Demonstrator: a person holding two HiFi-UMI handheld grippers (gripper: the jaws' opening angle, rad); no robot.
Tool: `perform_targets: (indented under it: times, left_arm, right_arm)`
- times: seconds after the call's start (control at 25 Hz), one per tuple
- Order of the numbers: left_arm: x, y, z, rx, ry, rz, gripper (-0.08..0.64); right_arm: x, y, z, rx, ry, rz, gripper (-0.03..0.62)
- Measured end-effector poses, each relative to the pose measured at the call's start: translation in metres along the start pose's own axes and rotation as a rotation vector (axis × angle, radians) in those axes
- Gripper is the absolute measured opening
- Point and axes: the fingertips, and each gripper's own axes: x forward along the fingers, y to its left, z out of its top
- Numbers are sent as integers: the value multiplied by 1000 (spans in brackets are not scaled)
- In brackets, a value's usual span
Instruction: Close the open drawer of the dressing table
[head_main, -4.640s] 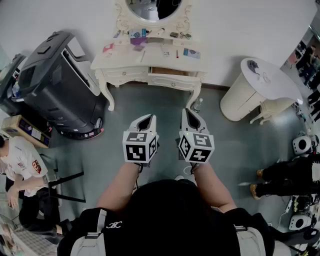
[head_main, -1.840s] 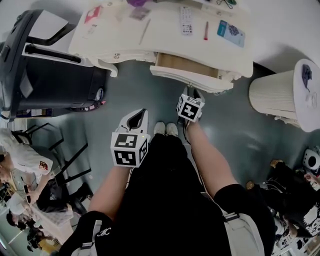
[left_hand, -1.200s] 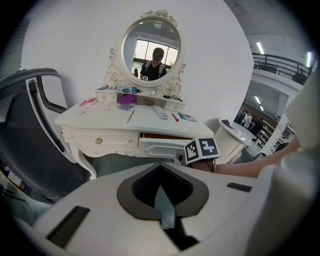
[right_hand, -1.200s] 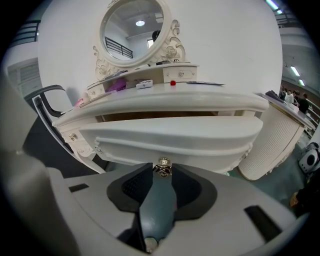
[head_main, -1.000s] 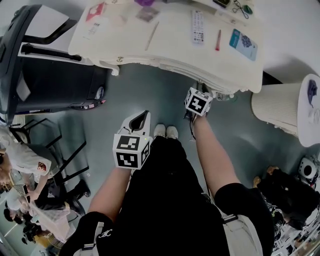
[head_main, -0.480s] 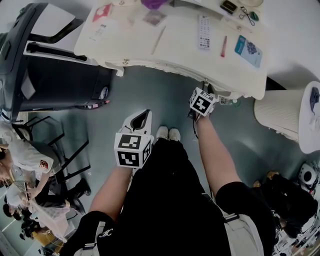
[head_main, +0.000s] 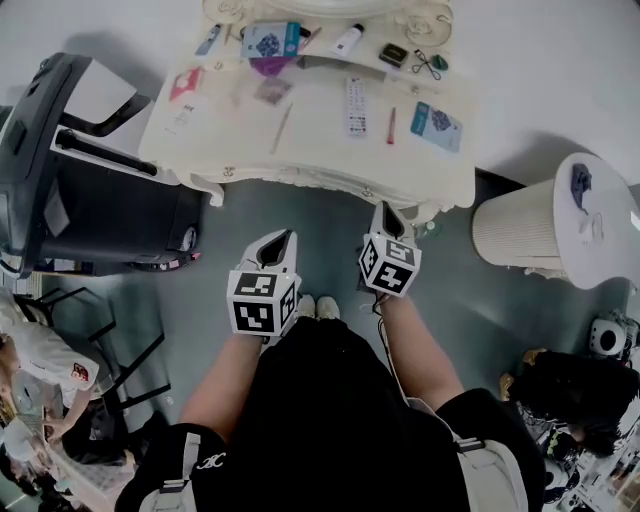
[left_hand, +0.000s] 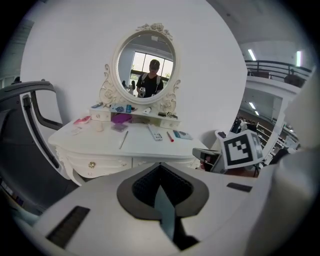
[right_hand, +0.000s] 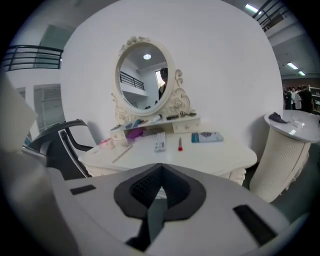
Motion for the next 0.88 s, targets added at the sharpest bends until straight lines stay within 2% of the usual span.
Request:
perform_targets:
  times: [0.28,0.4,0.64,0.88]
  left_arm:
    - [-9,-45,70,71,-148,-98,7]
    - [-11,-55,96,96,-195,-122,6]
    - [-22,-68,113,106,-226,-147,7]
    - [-26,-75,115,115,-226,-180,6]
  right_arm:
    - [-85,20,113,-54,-267,61,9]
    - [-113,30,145,-59,-346,81,9]
    - [-159,43,163,-62,-398,100,9]
    - [-166,38,163,-47,-404,88,9]
